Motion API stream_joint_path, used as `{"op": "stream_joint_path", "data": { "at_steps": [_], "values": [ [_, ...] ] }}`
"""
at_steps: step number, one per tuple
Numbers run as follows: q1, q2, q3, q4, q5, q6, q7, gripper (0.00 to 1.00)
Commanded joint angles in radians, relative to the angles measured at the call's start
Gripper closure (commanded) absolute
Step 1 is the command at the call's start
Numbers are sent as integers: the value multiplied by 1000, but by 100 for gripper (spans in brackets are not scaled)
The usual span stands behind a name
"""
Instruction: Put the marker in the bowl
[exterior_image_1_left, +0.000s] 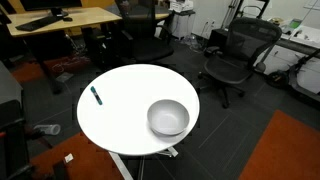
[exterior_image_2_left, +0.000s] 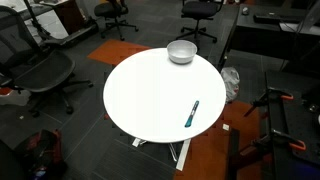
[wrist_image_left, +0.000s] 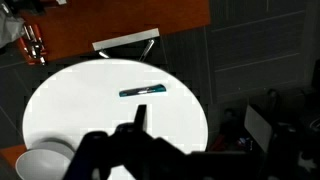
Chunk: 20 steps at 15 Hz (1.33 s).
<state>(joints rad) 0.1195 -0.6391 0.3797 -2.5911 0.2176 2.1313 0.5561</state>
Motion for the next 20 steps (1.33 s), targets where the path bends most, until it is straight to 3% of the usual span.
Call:
{"op": "stream_joint_path", "data": {
  "at_steps": [1,12,20],
  "values": [
    [14,3,-13,1,-10,-1,8,0],
    [-15,10,-23,-17,-12,33,37,0],
    [-70,50,-24,-79,-20,139,194,0]
  ]
}}
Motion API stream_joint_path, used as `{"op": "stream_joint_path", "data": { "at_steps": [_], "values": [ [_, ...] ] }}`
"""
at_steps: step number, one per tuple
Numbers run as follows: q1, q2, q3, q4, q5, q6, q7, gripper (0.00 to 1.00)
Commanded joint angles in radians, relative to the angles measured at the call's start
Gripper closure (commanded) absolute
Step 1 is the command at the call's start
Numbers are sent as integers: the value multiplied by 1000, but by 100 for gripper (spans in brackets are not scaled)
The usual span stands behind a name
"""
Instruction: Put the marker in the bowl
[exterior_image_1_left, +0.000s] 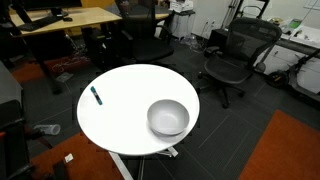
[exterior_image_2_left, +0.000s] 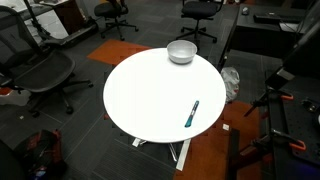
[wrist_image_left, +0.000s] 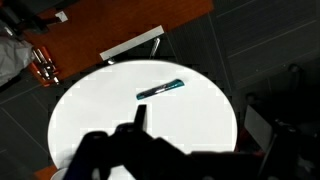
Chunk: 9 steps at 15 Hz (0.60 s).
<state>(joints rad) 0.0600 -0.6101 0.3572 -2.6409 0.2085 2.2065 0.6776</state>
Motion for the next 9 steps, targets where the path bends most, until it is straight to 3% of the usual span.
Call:
{"op": "stream_joint_path", "data": {
  "at_steps": [1,9],
  "values": [
    [-13,30,-2,-38,-13,81,94,0],
    [-25,161,-10,-77,-5,264,322,0]
  ]
}}
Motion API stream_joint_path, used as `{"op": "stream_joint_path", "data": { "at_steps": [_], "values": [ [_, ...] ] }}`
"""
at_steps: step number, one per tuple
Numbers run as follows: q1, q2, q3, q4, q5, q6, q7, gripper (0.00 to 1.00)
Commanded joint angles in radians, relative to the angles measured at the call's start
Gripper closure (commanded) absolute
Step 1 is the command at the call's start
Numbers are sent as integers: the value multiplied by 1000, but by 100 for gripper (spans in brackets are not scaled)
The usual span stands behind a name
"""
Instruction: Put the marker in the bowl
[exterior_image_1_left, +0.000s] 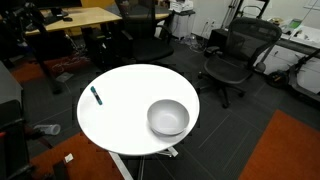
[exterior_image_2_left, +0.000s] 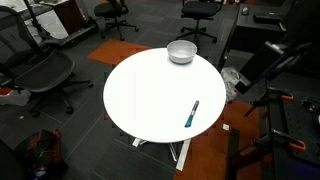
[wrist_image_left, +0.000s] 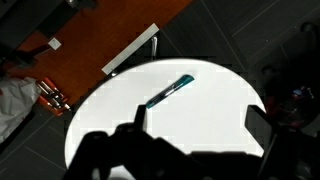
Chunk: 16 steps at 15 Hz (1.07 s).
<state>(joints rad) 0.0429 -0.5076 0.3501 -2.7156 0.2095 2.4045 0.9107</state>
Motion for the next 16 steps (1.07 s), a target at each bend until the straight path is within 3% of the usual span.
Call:
{"op": "stream_joint_path", "data": {
  "at_steps": [1,10,16],
  "values": [
    [-5,80,-5,-2,-6,85,114,0],
    [-38,273,-17,7,-95,256,369,0],
    [-61,413,-81,28,-207,364,492,0]
  ]
}}
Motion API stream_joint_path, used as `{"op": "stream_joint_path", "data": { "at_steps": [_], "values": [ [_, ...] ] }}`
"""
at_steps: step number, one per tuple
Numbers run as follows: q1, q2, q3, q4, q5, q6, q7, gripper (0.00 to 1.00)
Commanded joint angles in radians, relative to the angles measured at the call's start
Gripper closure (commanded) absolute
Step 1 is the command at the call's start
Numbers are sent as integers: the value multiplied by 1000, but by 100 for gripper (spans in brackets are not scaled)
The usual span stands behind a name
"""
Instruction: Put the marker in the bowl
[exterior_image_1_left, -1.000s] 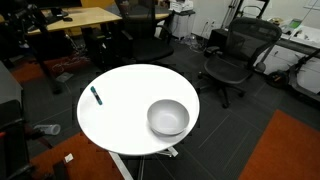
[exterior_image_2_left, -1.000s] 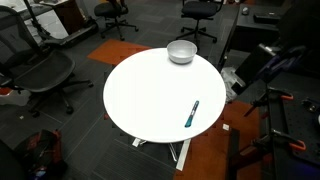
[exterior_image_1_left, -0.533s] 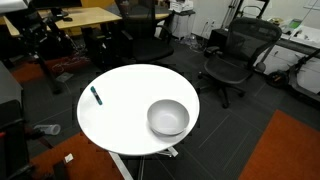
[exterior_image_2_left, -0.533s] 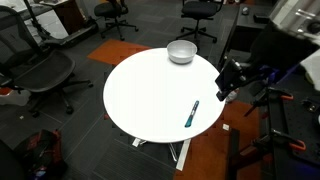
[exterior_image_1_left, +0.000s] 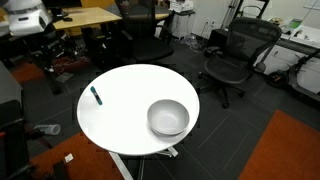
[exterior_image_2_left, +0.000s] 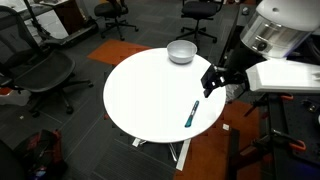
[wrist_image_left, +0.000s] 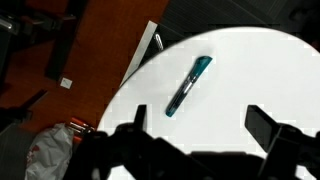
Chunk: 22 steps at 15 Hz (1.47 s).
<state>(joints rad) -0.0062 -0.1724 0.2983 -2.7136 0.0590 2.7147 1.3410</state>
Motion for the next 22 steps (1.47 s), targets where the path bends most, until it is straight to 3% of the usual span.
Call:
{"op": "stream_joint_path", "data": {
  "at_steps": [1,10,16,22],
  "values": [
    [-14,103,-46,35,-78,62,77,0],
    [70,327,-200,165,-193,72,192,0],
    [164,440,-259,229,-152,86,229,0],
    [194,514,-270,264,-81,108,191,0]
  ]
}}
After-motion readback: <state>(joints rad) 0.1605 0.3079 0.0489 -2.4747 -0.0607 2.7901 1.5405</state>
